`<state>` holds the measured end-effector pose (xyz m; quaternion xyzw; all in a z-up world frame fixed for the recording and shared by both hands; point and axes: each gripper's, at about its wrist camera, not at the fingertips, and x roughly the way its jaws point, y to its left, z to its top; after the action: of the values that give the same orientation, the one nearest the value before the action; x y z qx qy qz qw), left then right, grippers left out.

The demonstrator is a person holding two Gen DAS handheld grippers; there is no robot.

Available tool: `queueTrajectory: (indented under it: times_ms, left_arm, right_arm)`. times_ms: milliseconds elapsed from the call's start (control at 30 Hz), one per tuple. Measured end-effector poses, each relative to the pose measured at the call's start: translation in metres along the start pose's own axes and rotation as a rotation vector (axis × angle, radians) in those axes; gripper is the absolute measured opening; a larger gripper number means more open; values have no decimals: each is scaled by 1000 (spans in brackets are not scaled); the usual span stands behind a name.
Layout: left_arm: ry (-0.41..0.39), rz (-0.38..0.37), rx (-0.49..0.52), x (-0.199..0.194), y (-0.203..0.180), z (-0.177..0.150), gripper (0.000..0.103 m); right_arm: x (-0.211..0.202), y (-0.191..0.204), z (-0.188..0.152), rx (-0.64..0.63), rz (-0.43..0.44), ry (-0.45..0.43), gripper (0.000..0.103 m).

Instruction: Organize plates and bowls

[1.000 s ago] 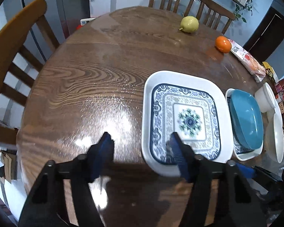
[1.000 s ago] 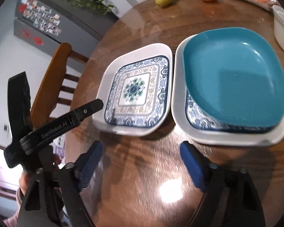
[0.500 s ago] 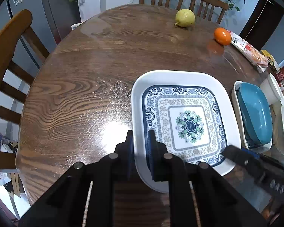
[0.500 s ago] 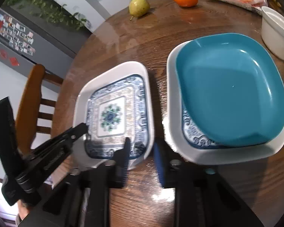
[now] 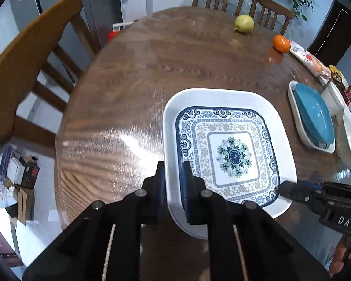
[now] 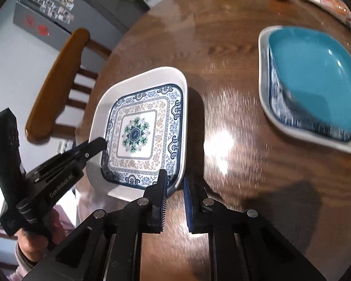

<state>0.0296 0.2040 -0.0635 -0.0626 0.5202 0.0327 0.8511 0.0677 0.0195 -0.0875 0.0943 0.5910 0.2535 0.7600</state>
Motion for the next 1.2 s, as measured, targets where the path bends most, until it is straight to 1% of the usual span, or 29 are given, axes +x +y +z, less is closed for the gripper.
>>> queueTrajectory:
  times_ms: [67, 100, 200, 433, 567, 700, 767, 833, 900, 933, 967, 1000, 1067, 1133, 1167, 1200]
  left_arm:
    - [17, 17, -19, 6, 1, -4, 11]
    - [19, 19, -27, 7, 2, -4, 12]
    - [18, 25, -35, 8, 2, -3, 12]
    - [9, 49, -55, 7, 0, -4, 15]
    - [-12, 62, -61, 0, 1, -4, 36]
    - [-28, 62, -77, -5, 0, -2, 37]
    - [-45, 60, -69, -10, -3, -2, 37]
    - [-60, 54, -55, -15, -10, -2, 44]
    - [-74, 43, -39, -20, -17, -1, 57]
    - [-80, 35, -31, -23, -21, -1, 59]
    - [-86, 27, -23, -25, -25, -1, 61]
    - [-89, 21, -17, -26, -28, -1, 61]
    - [-92, 0, -1, -28, -37, -2, 62]
    - [-94, -10, 17, -30, -45, -2, 67]
    - [-95, -17, 26, -31, -50, -3, 75]
    - [-99, -27, 33, -32, -54, -3, 79]
  right_arm:
    - [6, -1, -5, -4, -3, 25, 16]
    - [7, 0, -6, -16, -9, 24, 19]
    - [2, 10, -9, -74, -28, -8, 22]
    - [4, 11, -15, -79, 0, 2, 23]
    - [-5, 6, -20, -81, 18, -14, 23]
    - [-12, 1, -22, -72, 22, -20, 23]
    - [-15, -1, -24, -73, 23, -25, 24]
    - [-18, -2, -25, -78, 15, -33, 24]
    - [-22, -2, -25, -83, -2, -44, 24]
    - [-25, -3, -24, -85, -13, -57, 25]
    - [-28, -3, -24, -87, -20, -65, 31]
    - [-30, -4, -24, -89, -28, -74, 40]
    - [-37, -7, -24, -88, -45, -99, 48]
    - [-43, -11, -24, -86, -54, -115, 48]
    - [-47, -15, -25, -82, -58, -124, 48]
    - [-50, -17, -25, -77, -61, -131, 48]
